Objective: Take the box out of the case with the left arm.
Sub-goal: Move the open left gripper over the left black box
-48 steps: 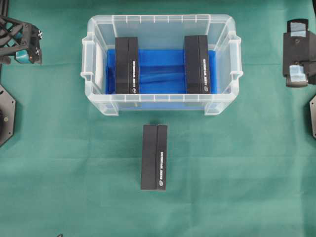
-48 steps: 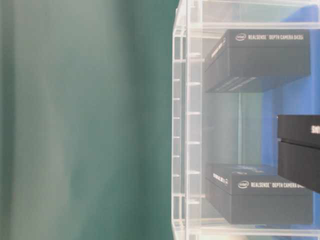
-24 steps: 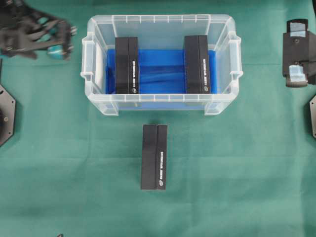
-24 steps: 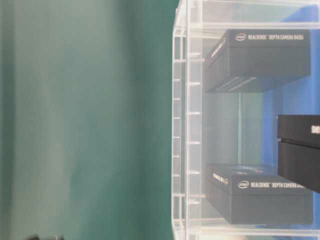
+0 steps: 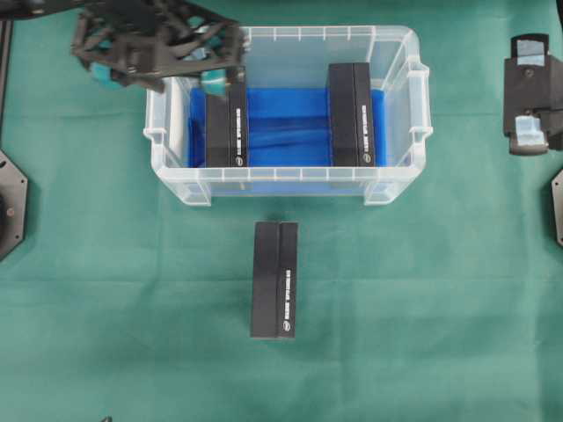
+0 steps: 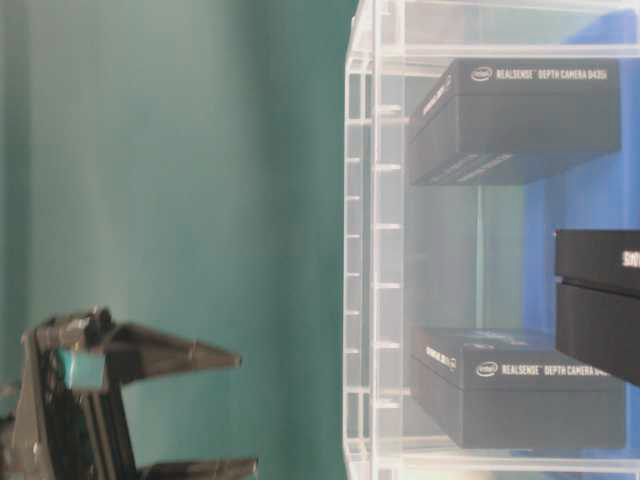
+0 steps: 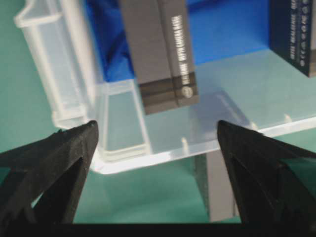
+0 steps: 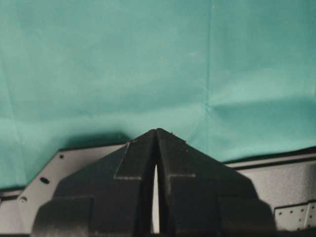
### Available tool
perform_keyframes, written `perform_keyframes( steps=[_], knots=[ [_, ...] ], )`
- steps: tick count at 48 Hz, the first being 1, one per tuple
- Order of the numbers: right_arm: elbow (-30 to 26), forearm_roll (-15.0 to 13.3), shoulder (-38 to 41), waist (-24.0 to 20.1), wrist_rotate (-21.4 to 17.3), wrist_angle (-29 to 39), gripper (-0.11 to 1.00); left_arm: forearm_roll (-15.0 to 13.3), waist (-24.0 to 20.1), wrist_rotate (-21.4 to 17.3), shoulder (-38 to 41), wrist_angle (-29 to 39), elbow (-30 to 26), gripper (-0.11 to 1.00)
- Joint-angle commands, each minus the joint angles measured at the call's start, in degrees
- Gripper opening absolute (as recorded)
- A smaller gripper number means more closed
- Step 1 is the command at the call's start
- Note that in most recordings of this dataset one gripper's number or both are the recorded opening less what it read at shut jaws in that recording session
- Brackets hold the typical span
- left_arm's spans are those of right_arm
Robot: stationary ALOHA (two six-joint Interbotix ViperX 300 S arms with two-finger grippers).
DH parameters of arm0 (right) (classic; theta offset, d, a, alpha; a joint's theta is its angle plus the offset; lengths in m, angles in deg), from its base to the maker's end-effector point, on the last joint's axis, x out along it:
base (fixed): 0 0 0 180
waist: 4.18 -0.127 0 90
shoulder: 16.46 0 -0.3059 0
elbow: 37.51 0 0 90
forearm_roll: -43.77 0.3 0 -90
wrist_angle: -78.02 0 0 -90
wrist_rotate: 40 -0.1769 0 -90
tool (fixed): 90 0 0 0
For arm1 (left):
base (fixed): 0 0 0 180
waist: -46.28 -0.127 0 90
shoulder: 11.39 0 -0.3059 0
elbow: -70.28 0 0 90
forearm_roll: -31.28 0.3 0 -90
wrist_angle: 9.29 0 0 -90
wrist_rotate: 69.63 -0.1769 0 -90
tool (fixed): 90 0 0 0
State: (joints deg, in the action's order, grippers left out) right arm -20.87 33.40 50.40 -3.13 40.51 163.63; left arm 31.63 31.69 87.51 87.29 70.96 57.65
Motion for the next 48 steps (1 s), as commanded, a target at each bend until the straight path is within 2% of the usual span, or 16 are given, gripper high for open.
perform_keyframes(
  steps=[1, 10, 48],
  knots=[
    [-0.44, 0.09, -0.35, 0.0, -0.09, -0.35, 0.0, 0.0, 0.44, -0.09, 0.53, 0.53, -3.34, 0.95],
    [-0.44, 0.26, -0.44, 0.0, -0.09, -0.35, 0.0, 0.0, 0.53, -0.09, 1.93, 0.79, -5.1, 0.95],
    [-0.44, 0.26, -0.35, 0.0, -0.09, -1.76, 0.0, 0.0, 0.62, -0.09, 2.55, 0.62, -5.1, 0.95]
  ],
)
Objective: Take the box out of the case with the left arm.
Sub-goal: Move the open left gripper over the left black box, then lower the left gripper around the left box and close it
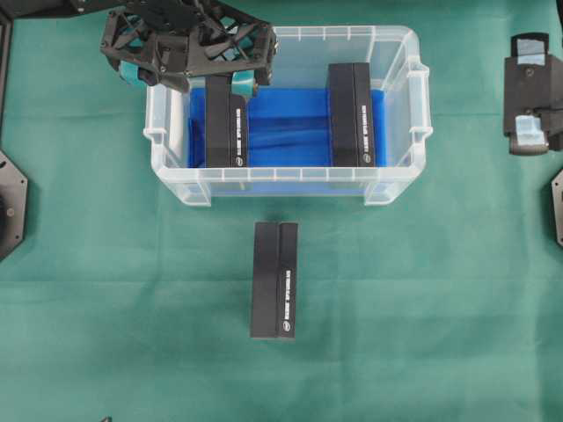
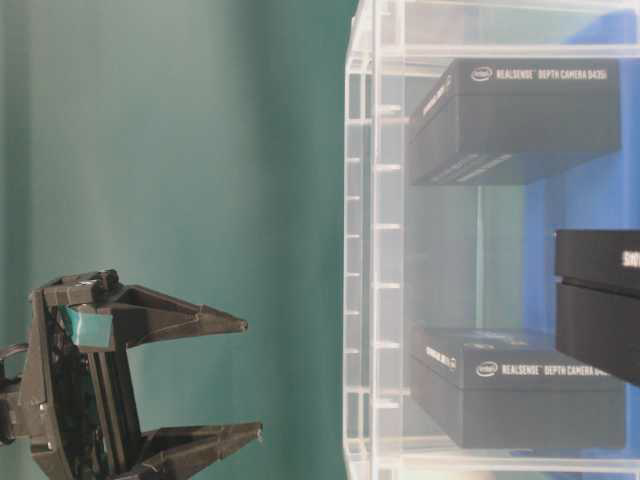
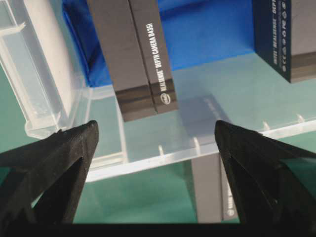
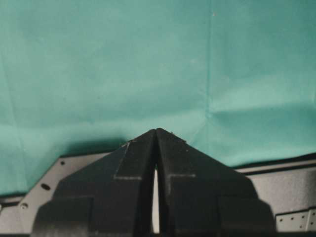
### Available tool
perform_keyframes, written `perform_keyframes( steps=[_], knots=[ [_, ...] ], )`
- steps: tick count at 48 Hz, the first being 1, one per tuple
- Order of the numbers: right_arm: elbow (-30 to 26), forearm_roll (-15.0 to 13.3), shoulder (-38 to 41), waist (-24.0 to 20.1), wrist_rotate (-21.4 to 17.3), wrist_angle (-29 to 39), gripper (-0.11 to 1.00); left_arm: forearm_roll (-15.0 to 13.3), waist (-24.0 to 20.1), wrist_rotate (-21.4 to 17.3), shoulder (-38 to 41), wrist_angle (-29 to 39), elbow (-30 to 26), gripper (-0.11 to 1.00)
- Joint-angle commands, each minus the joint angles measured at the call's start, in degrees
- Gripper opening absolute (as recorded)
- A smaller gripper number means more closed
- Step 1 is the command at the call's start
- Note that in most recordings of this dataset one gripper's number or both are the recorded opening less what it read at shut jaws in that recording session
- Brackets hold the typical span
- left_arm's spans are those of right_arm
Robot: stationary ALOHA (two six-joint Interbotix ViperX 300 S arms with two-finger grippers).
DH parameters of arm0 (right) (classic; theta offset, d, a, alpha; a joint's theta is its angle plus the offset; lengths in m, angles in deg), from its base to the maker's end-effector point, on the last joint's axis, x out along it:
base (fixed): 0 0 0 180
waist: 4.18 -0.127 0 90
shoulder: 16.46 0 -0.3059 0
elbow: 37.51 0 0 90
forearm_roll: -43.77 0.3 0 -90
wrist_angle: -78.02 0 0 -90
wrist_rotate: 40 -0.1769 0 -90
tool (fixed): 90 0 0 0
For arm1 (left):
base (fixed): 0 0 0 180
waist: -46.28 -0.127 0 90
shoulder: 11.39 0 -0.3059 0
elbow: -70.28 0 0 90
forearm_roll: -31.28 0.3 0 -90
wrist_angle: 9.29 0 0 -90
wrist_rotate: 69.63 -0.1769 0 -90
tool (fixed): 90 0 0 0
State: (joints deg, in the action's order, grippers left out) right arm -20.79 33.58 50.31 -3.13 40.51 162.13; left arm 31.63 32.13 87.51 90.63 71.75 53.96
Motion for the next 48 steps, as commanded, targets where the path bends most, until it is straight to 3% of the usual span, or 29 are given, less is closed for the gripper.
perform_keyframes(
  steps=[1, 37, 48],
  knots=[
    [-0.53, 0.09, -0.35, 0.0, -0.09, -0.26, 0.0, 0.0, 0.18, -0.09, -0.79, -0.18, -1.32, 0.95],
    [-0.53, 0.09, -0.26, 0.0, -0.18, -0.26, 0.0, 0.0, 0.18, -0.18, -0.79, -0.53, -0.62, 0.95],
    [-0.53, 0.09, -0.26, 0.0, -0.18, -0.26, 0.0, 0.44, 0.0, -0.09, -0.79, -3.78, 2.9, 0.95]
  ],
)
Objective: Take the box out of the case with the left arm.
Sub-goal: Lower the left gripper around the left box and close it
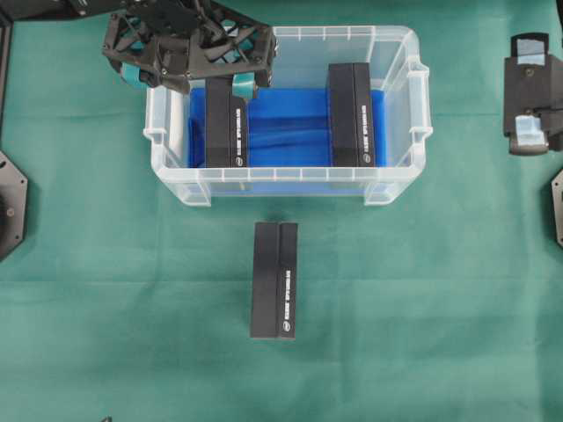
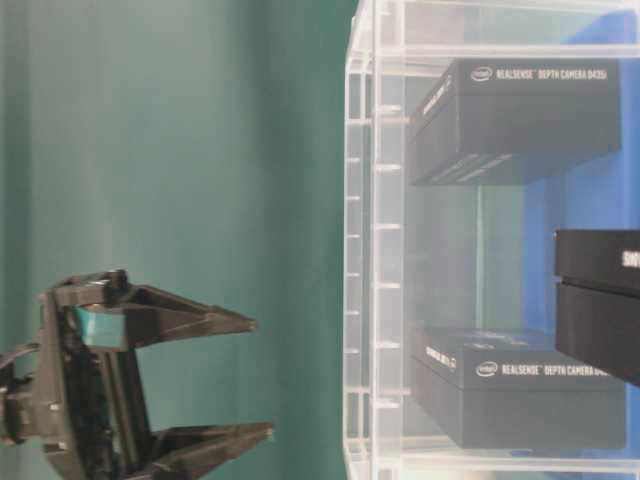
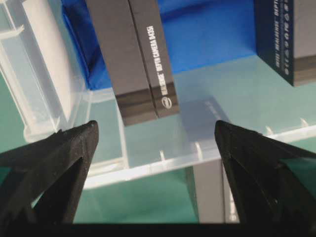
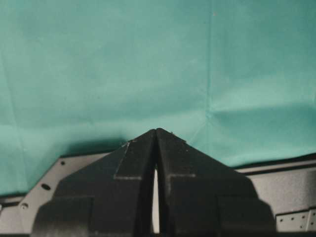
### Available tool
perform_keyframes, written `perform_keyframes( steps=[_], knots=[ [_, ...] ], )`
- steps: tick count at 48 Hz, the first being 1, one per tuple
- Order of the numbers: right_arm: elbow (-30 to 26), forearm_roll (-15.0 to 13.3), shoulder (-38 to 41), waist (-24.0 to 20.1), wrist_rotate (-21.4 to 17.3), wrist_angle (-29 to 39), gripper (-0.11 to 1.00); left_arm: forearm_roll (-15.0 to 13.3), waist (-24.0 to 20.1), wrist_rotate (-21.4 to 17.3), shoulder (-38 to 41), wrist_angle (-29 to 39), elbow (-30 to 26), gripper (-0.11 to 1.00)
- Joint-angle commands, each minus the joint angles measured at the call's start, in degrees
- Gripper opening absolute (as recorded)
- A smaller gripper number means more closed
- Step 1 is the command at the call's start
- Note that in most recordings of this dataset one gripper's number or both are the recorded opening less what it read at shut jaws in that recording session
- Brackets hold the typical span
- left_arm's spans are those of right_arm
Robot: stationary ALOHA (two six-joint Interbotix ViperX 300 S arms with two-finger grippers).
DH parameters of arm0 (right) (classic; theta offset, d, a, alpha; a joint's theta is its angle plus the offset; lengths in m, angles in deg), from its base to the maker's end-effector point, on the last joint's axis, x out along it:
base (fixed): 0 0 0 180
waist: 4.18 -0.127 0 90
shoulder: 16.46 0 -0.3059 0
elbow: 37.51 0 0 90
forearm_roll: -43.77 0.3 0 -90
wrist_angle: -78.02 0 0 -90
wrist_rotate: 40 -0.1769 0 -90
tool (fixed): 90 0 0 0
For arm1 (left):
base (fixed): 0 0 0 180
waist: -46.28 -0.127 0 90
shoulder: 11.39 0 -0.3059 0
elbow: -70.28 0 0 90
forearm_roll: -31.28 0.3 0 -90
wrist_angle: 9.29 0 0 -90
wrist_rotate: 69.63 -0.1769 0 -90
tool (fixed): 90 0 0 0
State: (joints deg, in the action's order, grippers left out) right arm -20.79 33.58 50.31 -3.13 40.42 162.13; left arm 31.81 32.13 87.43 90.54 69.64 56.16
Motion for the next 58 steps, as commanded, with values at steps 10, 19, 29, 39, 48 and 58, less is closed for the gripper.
perform_keyframes(
  steps=[10, 19, 29, 39, 48, 58],
  knots=[
    [-0.53, 0.09, -0.26, 0.0, -0.09, -0.26, 0.0, 0.35, -0.26, 0.09, -0.7, -5.71, 5.45, 0.95],
    [-0.53, 0.09, -0.09, 0.09, -0.09, -0.26, 0.0, 0.88, -0.79, 0.18, -0.62, -11.6, 10.02, 0.95],
    [-0.53, 0.09, 0.0, 0.09, -0.09, -0.26, 0.0, 1.05, -1.23, 0.26, 0.35, -16.7, 14.5, 0.95],
    [-0.26, 0.09, 0.0, 0.0, -0.09, -0.26, 0.0, 1.23, -1.49, 0.18, 2.29, -21.53, 16.52, 0.95],
    [-0.26, 0.09, 0.0, 0.0, -0.09, -0.26, 0.0, 1.32, -1.76, 0.09, 4.48, -23.12, 16.61, 0.95],
    [-0.09, 0.09, 0.0, 0.0, -0.09, -0.26, 0.0, 1.23, -2.02, -0.18, 6.06, -23.47, 16.96, 0.95]
  ],
)
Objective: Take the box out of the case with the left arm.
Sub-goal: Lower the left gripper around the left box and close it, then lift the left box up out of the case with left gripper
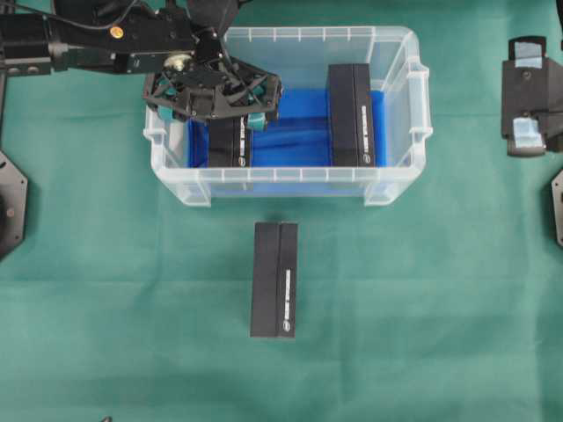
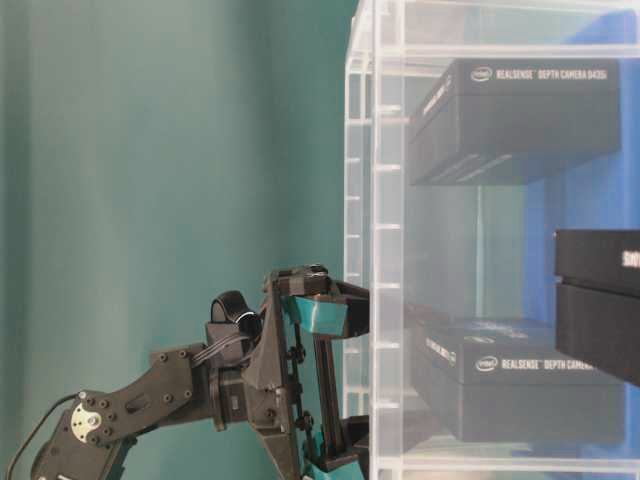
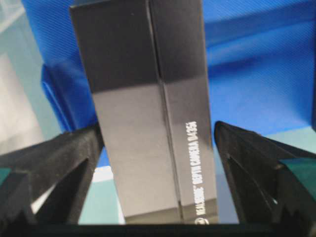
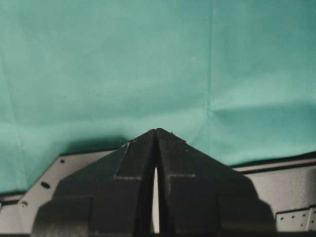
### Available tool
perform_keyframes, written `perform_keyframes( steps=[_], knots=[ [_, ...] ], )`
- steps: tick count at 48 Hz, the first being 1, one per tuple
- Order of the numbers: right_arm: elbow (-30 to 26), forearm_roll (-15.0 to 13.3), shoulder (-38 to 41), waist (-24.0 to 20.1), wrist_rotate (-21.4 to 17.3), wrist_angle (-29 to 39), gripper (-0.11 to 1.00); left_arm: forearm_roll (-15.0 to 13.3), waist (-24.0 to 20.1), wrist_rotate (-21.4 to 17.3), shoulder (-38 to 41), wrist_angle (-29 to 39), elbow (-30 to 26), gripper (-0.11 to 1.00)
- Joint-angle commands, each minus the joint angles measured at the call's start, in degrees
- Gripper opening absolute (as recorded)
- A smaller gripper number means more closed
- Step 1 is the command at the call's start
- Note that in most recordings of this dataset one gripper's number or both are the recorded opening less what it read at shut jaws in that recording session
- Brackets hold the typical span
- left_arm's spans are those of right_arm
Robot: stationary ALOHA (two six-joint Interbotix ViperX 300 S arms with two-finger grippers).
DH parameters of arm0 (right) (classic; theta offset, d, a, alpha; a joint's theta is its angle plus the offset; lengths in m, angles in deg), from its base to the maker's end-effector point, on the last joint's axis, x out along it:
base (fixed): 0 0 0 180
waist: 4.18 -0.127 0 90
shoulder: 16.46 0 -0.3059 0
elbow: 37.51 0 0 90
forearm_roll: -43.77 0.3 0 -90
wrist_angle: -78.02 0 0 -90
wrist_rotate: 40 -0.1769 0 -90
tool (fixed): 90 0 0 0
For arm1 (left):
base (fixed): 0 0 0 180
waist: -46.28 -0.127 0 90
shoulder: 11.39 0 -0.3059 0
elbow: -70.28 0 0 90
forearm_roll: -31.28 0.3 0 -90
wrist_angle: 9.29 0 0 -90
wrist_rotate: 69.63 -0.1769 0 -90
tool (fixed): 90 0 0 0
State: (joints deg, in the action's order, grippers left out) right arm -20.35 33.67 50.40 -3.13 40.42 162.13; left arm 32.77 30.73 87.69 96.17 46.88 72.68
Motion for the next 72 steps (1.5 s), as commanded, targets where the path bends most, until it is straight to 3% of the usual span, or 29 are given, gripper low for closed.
perform_keyframes(
  steps=[1, 24, 27, 31, 33, 58, 72],
  knots=[
    [-0.53, 0.0, -0.09, 0.0, -0.09, -0.26, 0.0, 0.26, -0.62, -0.35, 0.53, -0.88, 0.53, 0.95],
    [-0.35, 0.0, -0.09, 0.0, -0.09, -0.62, 0.0, -0.35, -0.7, -0.26, 0.62, -0.88, 1.32, 0.92],
    [-0.35, 0.0, -0.09, 0.0, -0.09, -0.62, 0.0, -0.7, -0.62, -0.26, 0.62, -0.26, 1.32, 0.85],
    [-0.35, 0.0, -0.09, 0.0, -0.09, -0.62, 0.0, -0.7, -0.35, -0.18, 0.62, 0.53, 1.32, 0.65],
    [-0.35, 0.0, -0.09, 0.0, -0.09, -0.62, 0.0, -0.7, -0.09, -0.18, 0.62, 0.7, 1.32, 0.61],
    [-0.35, 0.0, -0.09, 0.09, -0.09, -0.62, 0.0, -0.7, 0.18, 1.05, 0.18, 0.79, 1.14, 0.61],
    [-0.35, 0.0, -0.09, 0.0, 0.0, -0.62, 0.0, -1.05, 0.26, 1.14, -2.55, 7.21, -1.58, 0.61]
  ],
)
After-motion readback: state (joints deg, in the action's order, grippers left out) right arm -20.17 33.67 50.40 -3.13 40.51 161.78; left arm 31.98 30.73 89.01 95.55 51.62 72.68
